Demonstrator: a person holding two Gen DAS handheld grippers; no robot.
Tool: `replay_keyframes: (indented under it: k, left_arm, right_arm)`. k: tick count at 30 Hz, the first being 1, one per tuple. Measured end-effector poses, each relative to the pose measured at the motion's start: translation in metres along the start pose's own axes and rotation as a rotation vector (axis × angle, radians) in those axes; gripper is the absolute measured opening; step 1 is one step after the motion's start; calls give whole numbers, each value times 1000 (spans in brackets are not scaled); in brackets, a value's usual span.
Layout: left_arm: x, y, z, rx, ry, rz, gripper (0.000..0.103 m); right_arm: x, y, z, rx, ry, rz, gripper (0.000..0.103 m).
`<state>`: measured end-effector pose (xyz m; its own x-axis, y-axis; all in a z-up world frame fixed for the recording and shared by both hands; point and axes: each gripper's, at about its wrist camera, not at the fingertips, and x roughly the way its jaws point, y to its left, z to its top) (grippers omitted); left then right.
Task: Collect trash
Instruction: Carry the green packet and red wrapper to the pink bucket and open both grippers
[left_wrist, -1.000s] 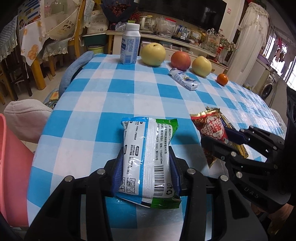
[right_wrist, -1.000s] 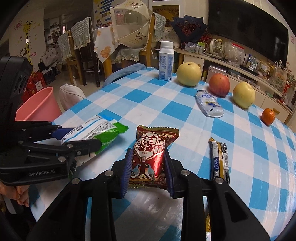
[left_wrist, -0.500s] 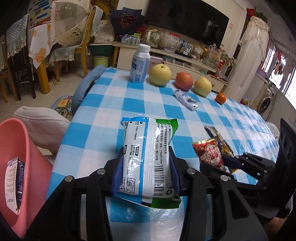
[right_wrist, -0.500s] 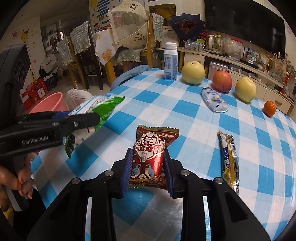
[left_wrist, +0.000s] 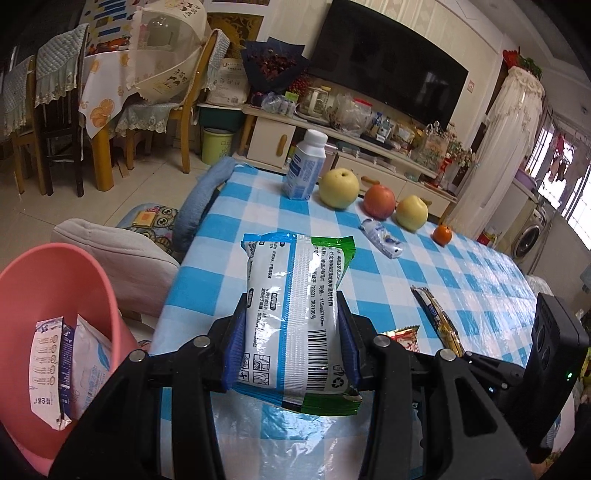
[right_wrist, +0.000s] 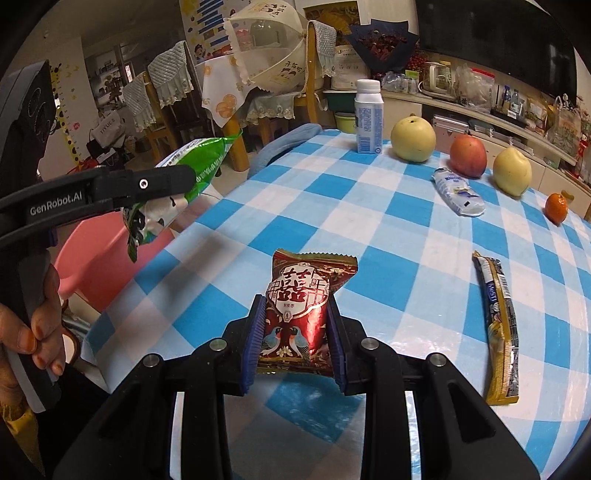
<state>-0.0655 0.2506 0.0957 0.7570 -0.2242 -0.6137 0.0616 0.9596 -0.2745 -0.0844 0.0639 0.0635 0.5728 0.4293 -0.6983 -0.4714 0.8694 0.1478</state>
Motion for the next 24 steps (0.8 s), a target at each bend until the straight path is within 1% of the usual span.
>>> replay_keyframes:
  k: [12,18,24]
  left_arm:
    - [-35,42,9,-82,-79,39,45]
    - [-56,74,12,-143,-121,89,45]
    - [-69,111,14,-216,-142,173,45]
  right_arm:
    - [2,53,24,3,-22,112,33]
    - [9,87,41,-37,-31,160,33]
    - [20,126,59,-75,-32,216,33]
